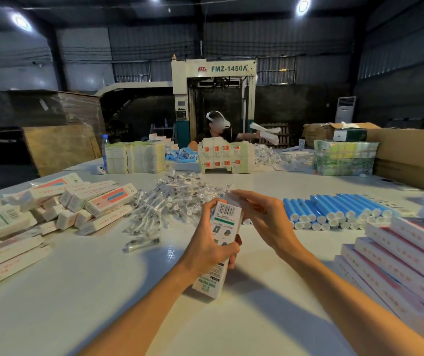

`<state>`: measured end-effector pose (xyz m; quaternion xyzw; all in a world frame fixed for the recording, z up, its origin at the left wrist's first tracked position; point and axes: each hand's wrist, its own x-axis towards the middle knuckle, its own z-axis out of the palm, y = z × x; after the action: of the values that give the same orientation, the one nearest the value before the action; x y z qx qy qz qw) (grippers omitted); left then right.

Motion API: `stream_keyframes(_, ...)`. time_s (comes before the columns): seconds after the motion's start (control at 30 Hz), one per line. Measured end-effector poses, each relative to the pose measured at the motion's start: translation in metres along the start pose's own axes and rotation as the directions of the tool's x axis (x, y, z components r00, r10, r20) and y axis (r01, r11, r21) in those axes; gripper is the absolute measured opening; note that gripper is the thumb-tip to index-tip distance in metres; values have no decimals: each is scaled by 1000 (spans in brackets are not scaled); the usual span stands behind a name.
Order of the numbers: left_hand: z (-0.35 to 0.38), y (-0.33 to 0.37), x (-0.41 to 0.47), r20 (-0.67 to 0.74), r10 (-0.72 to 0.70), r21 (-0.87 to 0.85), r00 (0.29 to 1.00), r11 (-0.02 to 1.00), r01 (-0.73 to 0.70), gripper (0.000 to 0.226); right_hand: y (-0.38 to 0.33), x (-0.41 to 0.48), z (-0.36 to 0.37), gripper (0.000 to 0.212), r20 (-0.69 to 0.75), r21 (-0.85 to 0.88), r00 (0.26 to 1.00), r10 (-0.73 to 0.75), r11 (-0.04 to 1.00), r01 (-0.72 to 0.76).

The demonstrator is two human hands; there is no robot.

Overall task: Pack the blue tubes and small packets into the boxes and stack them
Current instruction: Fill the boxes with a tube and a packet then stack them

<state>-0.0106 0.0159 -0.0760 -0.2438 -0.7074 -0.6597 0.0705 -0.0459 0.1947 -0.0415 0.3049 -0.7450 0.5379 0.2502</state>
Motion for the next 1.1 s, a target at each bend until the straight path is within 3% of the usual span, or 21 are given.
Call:
stream_keyframes(0.17, -3, -2, -1, 9, -29, -19, 1000, 999, 29, 88, 0, 2, -2, 29, 59, -71, 998, -34, 997, 38)
stream_keyframes(0.27, -4, -2, -1, 7, -36, -9, 999, 999, 36, 89, -7, 1, -3, 26, 121, 173, 988, 91, 979, -112)
stream_keyframes(0.37, -5, -1, -1, 16, -33, 2, 999, 999, 33, 89, -17, -1, 1, 31, 132, 396, 950, 282, 864, -311)
stream_keyframes(0.57, -4, -3, 0, 15, -29, 20, 999, 999, 28, 90, -22, 0, -1, 29, 187, 550, 911, 368, 729, -407)
stream_keyframes(0.77, -5, -3, 1, -9, -28, 73, 1000, 997, 29, 98, -27, 5, -4, 17, 217, 512, 863, 456, 700, -499)
stream_keyframes(1.1, -1, 3, -3, -20, 5, 101, 1000, 995, -3, 102, -30, 12, -13, 18, 200, 328, 870, 451, 806, -493)
